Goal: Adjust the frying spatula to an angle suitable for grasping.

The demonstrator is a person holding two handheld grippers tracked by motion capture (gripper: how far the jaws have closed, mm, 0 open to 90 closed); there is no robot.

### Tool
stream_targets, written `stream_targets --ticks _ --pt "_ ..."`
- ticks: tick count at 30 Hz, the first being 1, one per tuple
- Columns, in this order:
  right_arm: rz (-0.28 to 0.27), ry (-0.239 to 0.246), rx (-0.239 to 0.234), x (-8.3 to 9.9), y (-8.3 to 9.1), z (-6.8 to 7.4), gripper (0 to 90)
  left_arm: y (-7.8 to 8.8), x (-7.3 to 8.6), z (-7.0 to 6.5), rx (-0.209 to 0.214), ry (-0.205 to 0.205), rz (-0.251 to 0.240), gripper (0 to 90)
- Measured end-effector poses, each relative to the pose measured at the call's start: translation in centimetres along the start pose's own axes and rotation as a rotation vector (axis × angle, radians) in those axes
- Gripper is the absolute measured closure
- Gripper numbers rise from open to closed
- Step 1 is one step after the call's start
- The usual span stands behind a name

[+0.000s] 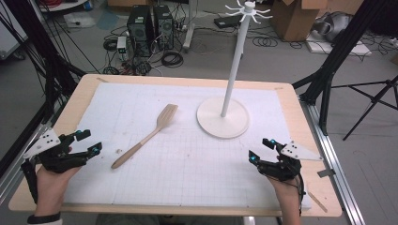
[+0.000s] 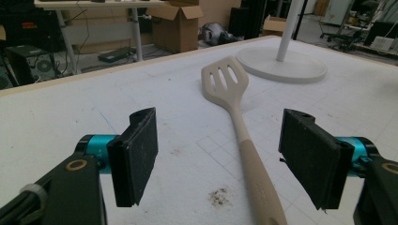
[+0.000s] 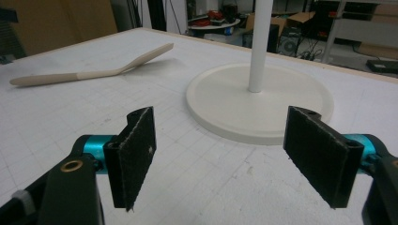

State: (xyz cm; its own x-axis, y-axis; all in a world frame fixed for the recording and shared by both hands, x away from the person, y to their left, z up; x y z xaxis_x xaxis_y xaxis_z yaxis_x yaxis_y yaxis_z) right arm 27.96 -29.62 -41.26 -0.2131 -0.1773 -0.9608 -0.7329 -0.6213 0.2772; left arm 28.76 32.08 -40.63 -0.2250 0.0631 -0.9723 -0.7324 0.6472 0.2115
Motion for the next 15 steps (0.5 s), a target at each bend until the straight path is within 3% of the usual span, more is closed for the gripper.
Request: stream_targets --ticks 11,15 --pt "-0.002 -0.013 -0.001 0.04 0.03 -0.28 24.0 -0.03 -0.23 -0.3 0.001 0.024 -0.032 28.4" --pt "-0.005 -0.009 0.002 -0.08 0.1 -0.35 24.0 -0.31 -0.51 -0.66 0.005 0.012 -0.04 28.3"
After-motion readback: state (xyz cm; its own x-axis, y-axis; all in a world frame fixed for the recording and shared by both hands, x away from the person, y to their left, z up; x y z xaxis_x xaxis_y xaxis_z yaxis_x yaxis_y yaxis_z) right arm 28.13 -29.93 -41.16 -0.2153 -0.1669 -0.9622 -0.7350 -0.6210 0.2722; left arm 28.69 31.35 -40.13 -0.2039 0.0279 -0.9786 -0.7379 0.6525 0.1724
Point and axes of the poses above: each handheld gripper's, and its own axes: y roughly backward along the jaws, x roughly out of its underside, z roughly to its left, the point moved 2 cm from there along -y, roughly forward along the jaws, and after that the axes turned 3 degrees about y, right-handed, at the moved point
